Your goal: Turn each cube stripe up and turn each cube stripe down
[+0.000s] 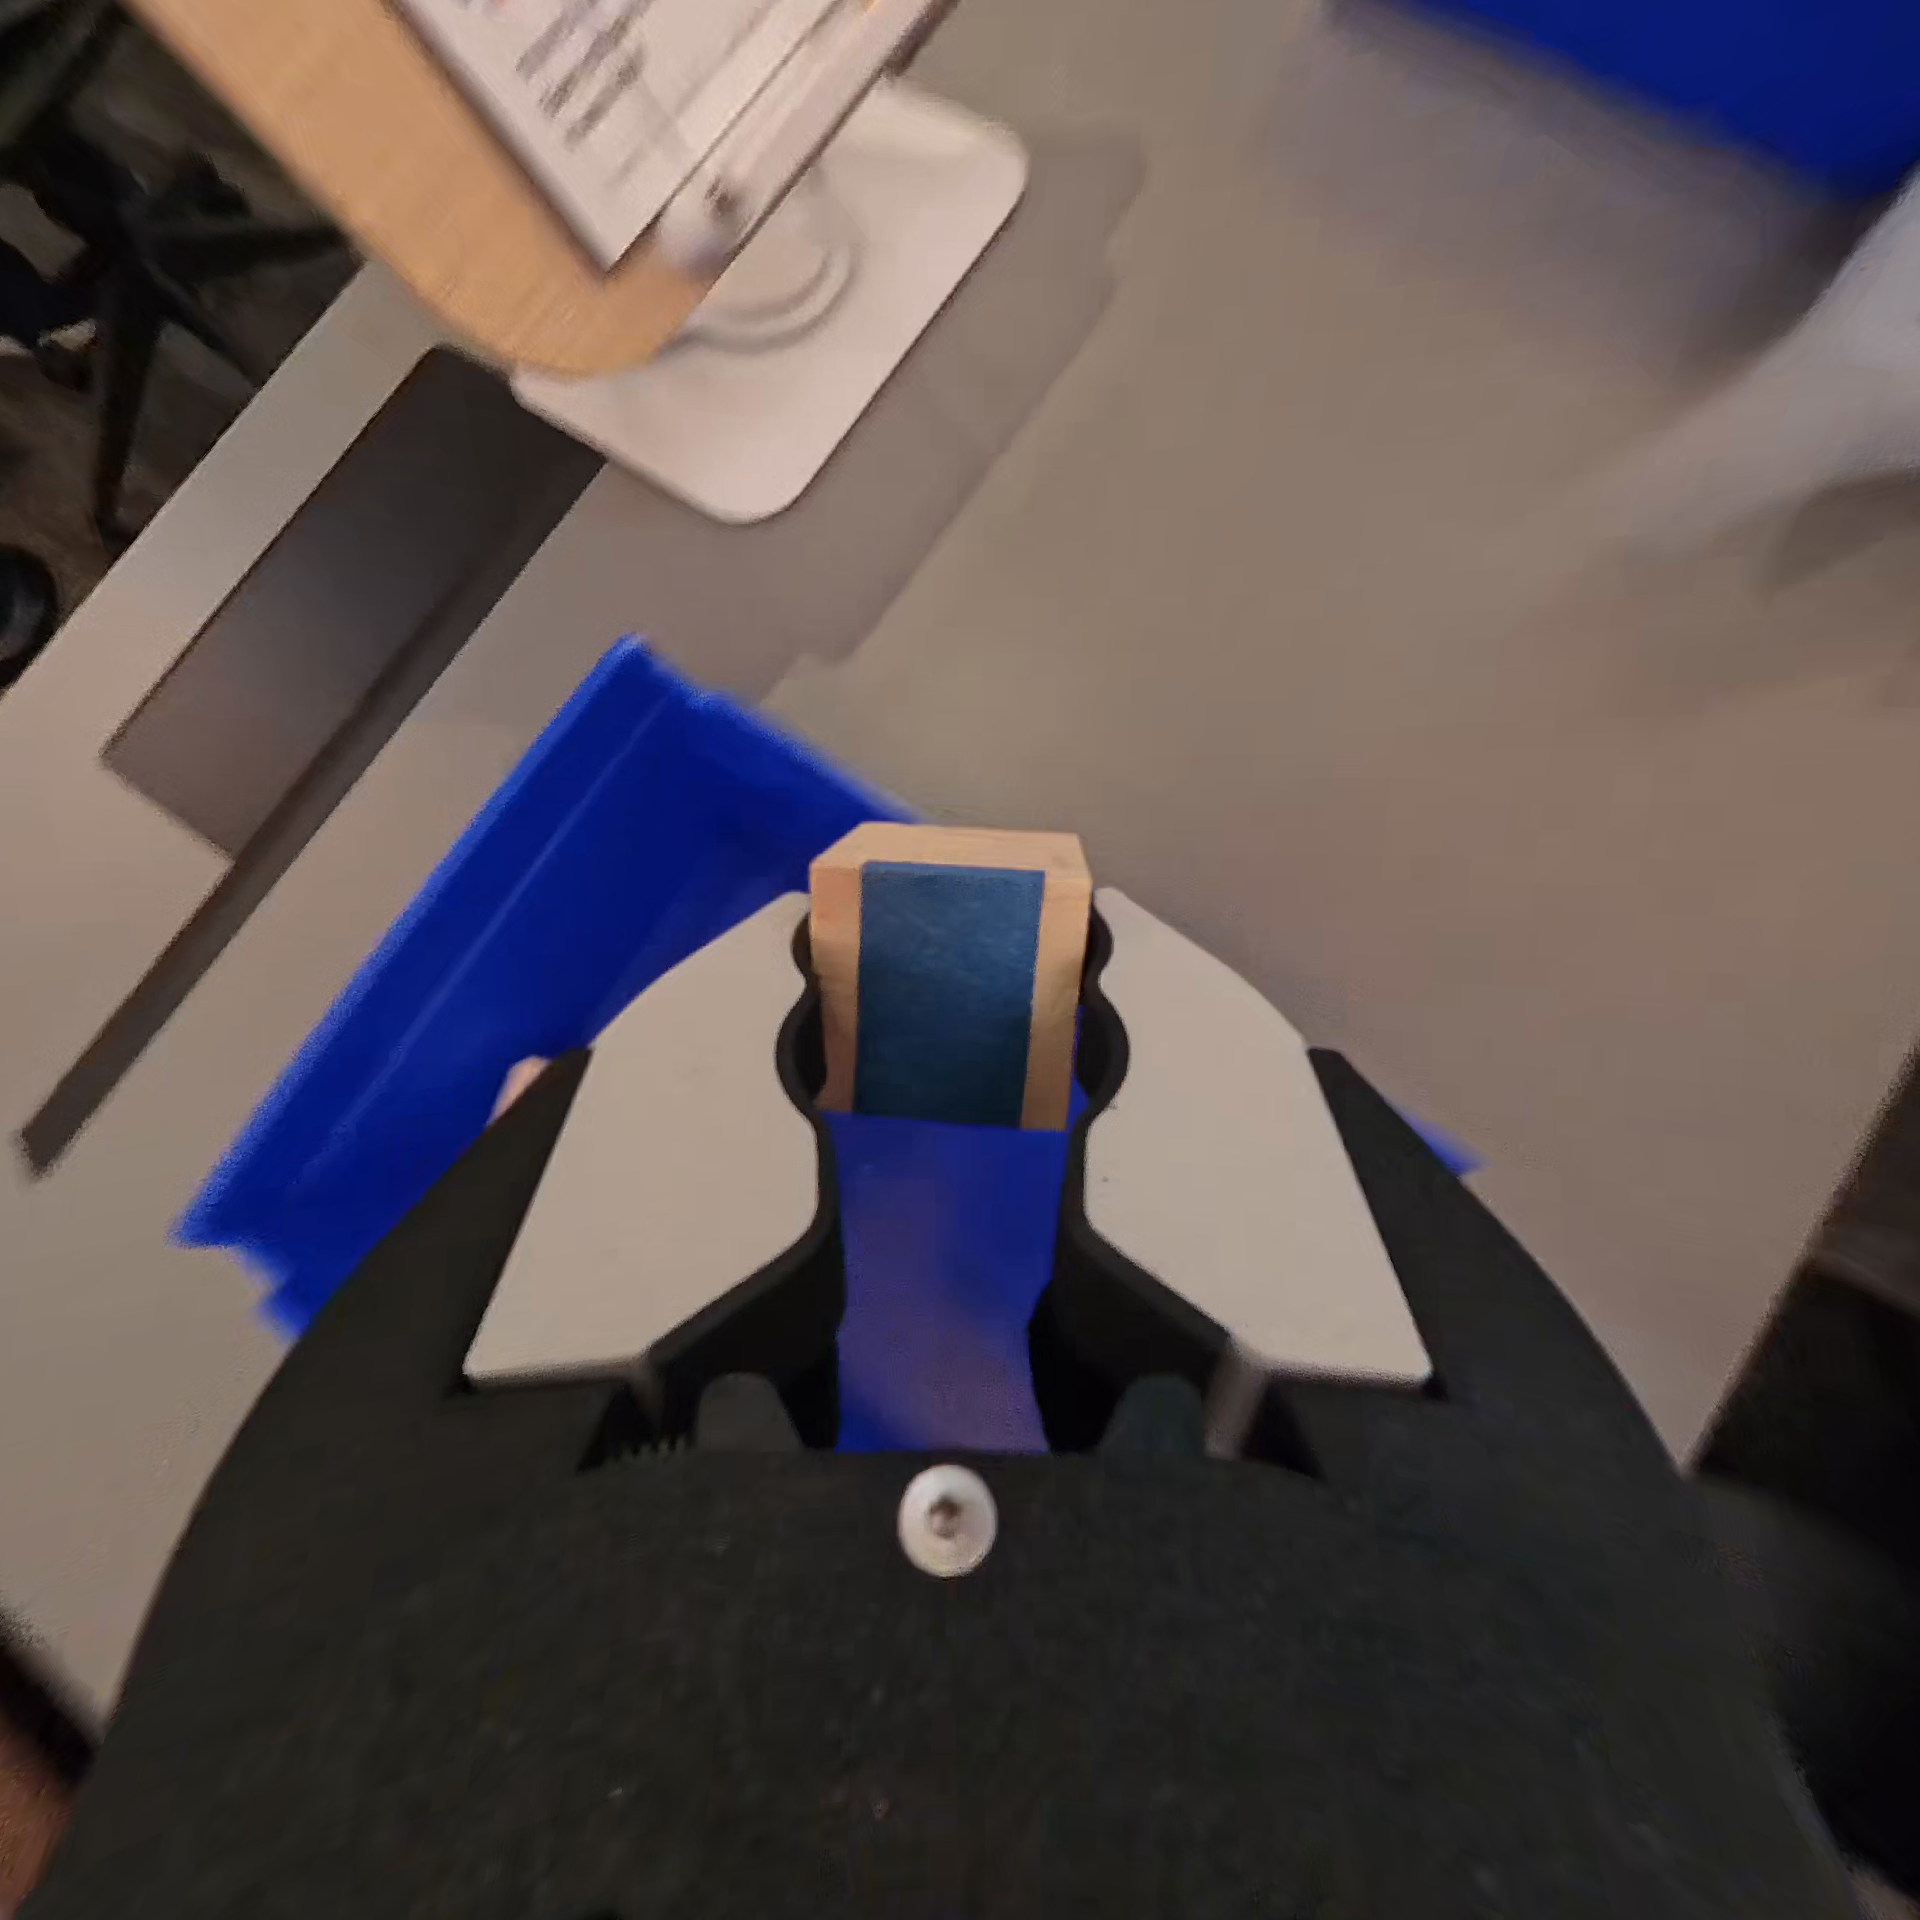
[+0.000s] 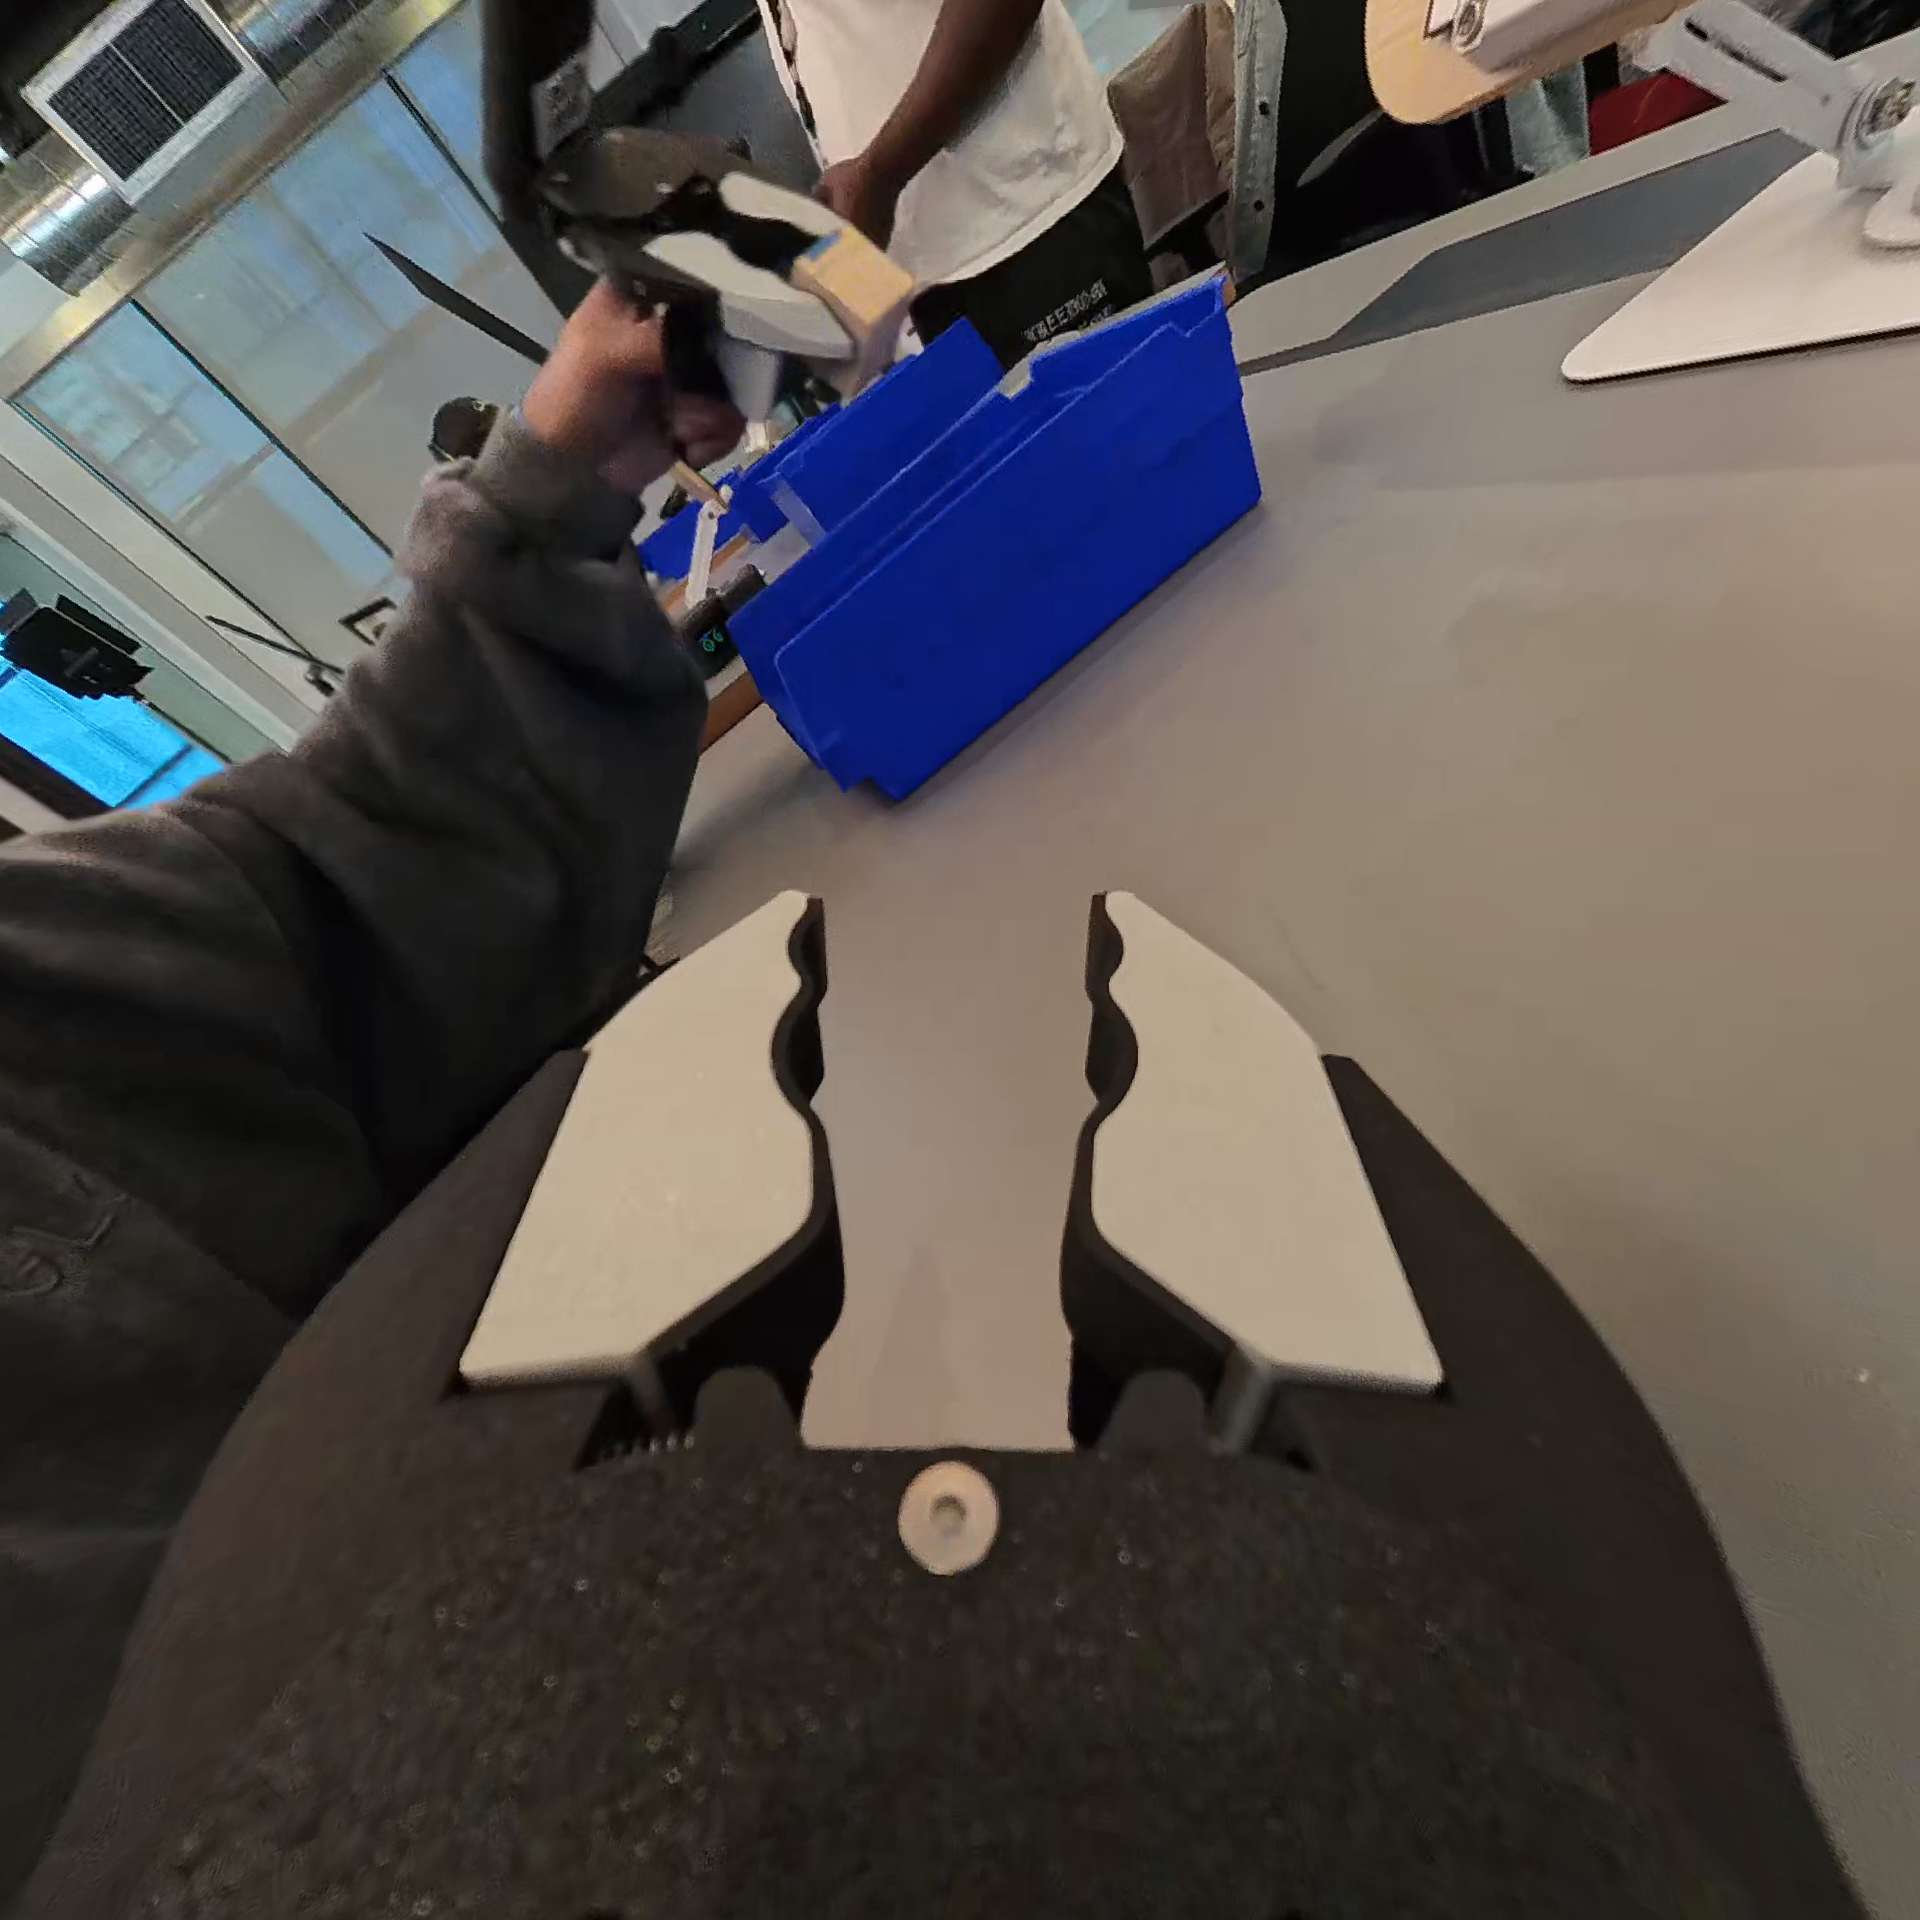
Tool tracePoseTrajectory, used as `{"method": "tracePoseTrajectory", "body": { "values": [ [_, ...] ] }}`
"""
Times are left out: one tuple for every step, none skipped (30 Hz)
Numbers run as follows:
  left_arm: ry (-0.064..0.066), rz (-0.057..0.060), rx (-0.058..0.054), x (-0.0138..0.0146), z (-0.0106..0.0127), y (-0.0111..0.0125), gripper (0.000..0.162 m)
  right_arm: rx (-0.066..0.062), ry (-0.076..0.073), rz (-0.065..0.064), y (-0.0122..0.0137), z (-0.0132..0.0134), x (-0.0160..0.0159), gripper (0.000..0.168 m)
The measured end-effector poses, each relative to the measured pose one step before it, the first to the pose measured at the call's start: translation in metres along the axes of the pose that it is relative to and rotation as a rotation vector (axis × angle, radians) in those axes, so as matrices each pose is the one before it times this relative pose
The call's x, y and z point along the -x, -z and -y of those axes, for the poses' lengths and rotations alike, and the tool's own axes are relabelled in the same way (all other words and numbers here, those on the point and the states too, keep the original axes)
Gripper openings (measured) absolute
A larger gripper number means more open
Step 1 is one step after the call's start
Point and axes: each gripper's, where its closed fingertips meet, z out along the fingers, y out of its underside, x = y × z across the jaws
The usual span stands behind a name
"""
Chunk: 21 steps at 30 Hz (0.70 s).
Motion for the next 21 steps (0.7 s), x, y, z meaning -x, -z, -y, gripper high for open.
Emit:
{"method": "tracePoseTrajectory", "body": {
  "values": [
    [0.0381, -0.0159, -0.0559, -0.01944, 0.01031, -0.00216, 0.045, 0.0056, 0.0029, -0.0044, -0.00016, -0.0002, -0.00037, 0.048],
    [0.0603, -0.0184, -0.0722, -0.01925, 0.0111, -0.00565, 0.045, 0.0069, 0.0043, -0.0051, -0.00049, -0.00099, -0.00023, 0.048],
    [0.0677, -0.0586, -0.0691, -0.02423, 0.00849, -0.00969, 0.045, 0.0061, 0.0032, -0.0029, -0.00073, -0.00133, 0.00032, 0.048],
    [0.0632, -0.0733, -0.0577, -0.02464, 0.00481, -0.01307, 0.045, 0.0043, 0.003, -0.0009, -0.00087, -0.00151, 0.0007, 0.048],
    [0.0663, -0.0611, -0.0585, -0.02002, 0.00246, -0.0164, 0.044, 0.0053, 0.0046, -0.0043, -0.00123, -0.00178, 0.00013, 0.048],
    [0.0693, -0.0558, -0.0307, -0.01626, -0.0022, -0.0182, 0.045, 0.0082, 0.0034, -0.0078, -0.00105, -0.00228, -0.00057, 0.048],
    [0.0564, -0.0367, -0.0148, -0.01116, -0.00405, -0.01886, 0.045, 0.0075, 0.0033, -0.0037, -0.00112, -0.00227, -0.00006, 0.048],
    [0.032, -0.0163, -0.011, -0.00686, -0.00426, -0.0188, 0.044, 0.0074, 0.0007, -0.0018, -0.001, -0.00214, -0.00002, 0.048],
    [0.0164, -0.0161, 0.0024, -0.00618, -0.00513, -0.01806, 0.044, 0.0056, -0.0011, -0.001, -0.00066, -0.00168, 0.00011, 0.048],
    [0.0148, -0.0148, 0.0127, -0.00545, -0.00545, -0.01678, 0.045, 0.002, 0.0012, -0.0007, -0.00047, -0.00098, 0.00004, 0.047],
    [0.0249, -0.0128, -0.002, -0.00455, -0.00256, -0.0149, 0.045, 0.0019, 0.0016, -0.0037, -0.00046, -0.00073, -0.00077, 0.047],
    [0.0419, -0.0303, -0.0095, -0.00603, -0.00088, -0.01288, 0.045, 0.0019, -0.0003, -0.0046, -0.00025, -0.0003, -0.00094, 0.047],
    [0.0588, -0.0605, -0.0013, -0.00887, -0.00023, -0.01008, 0.044, -0.0001, -0.0022, -0.0012, -0.00006, 0.0001, -0.00031, 0.047],
    [0.069, -0.0918, -0.0261, -0.01173, 0.00374, -0.00602, 0.044, -0.0051, -0.0037, -0.0002, 0.00023, 0.00054, -0.00017, 0.047],
    [0.0766, -0.1083, -0.0636, -0.01283, 0.00833, -0.00224, 0.044, -0.0086, -0.0055, 0.0008, 0.00012, 0.00107, -0.00007, 0.047],
    [0.0788, -0.098, -0.0644, -0.01051, 0.0076, -0.00055, 0.044, -0.0078, -0.012, 0.0074, -0.00007, 0.00154, 0.00083, 0.047],
    [0.071, -0.0871, -0.0347, -0.00879, 0.00311, -0.00022, 0.044, -0.011, -0.0202, 0.0175, -0.00042, 0.00269, 0.0021, 0.048],
    [0.0622, -0.0824, -0.0216, -0.0083, 0.00117, 0.0004, 0.044, -0.016, -0.0311, 0.0272, -0.00095, 0.00441, 0.00367, 0.049],
    [0.0549, -0.0661, -0.031, -0.00618, 0.0018, 0.00121, 0.044, -0.0175, -0.0397, 0.0367, -0.00127, 0.00564, 0.00523, 0.051],
    [0.0459, -0.0397, -0.0281, -0.00262, 0.00135, 0.00139, 0.044, -0.0175, -0.0427, 0.0435, -0.00186, 0.00666, 0.00685, 0.052],
    [0.0286, -0.0202, -0.0187, -0.00049, 0.00053, 0.00109, 0.044, -0.0201, -0.0409, 0.0449, -0.00266, 0.0078, 0.00761, 0.053]
  ]
}}
